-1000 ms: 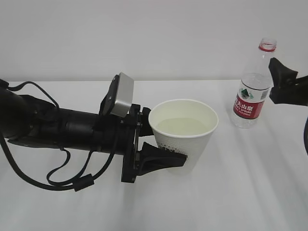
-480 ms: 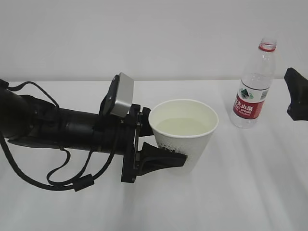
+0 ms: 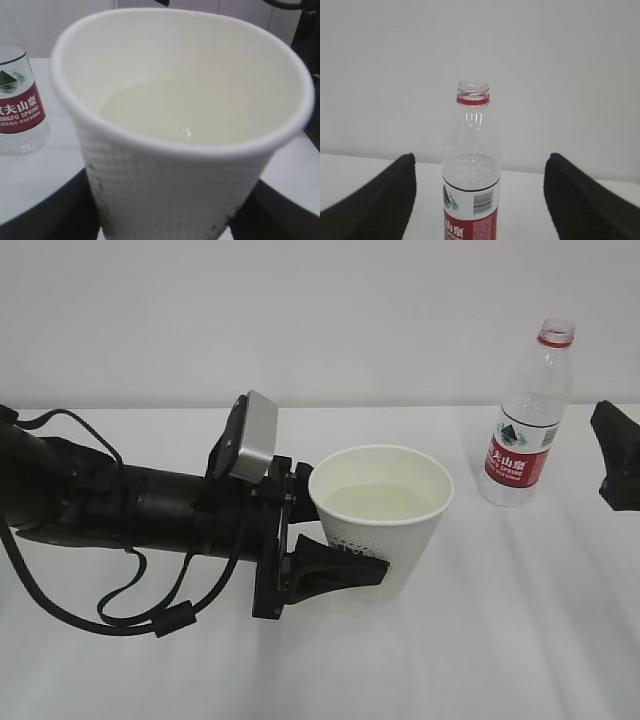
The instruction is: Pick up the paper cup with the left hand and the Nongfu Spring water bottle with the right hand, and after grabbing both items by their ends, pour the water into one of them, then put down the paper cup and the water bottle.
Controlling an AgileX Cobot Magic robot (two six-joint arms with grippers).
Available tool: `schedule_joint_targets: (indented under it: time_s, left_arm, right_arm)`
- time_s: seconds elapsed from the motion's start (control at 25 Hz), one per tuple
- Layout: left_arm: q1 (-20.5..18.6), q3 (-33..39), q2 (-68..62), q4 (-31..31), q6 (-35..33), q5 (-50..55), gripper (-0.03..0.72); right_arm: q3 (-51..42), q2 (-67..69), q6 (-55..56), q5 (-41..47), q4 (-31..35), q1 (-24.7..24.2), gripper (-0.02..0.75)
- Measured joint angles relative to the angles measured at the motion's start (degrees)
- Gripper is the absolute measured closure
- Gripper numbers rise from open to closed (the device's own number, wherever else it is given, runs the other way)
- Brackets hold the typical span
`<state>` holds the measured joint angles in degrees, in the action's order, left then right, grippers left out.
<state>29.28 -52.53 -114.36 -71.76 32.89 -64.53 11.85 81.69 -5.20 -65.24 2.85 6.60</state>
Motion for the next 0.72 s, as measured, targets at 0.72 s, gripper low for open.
schedule_joint_targets:
  time_s: [0.72]
  left_arm:
    - [-0.73,0.10,0.00,12.61,-1.20,1.73,0.192]
  right_arm:
    - [0.00,0.00,0.00,0.00,-0.22,0.00,0.143]
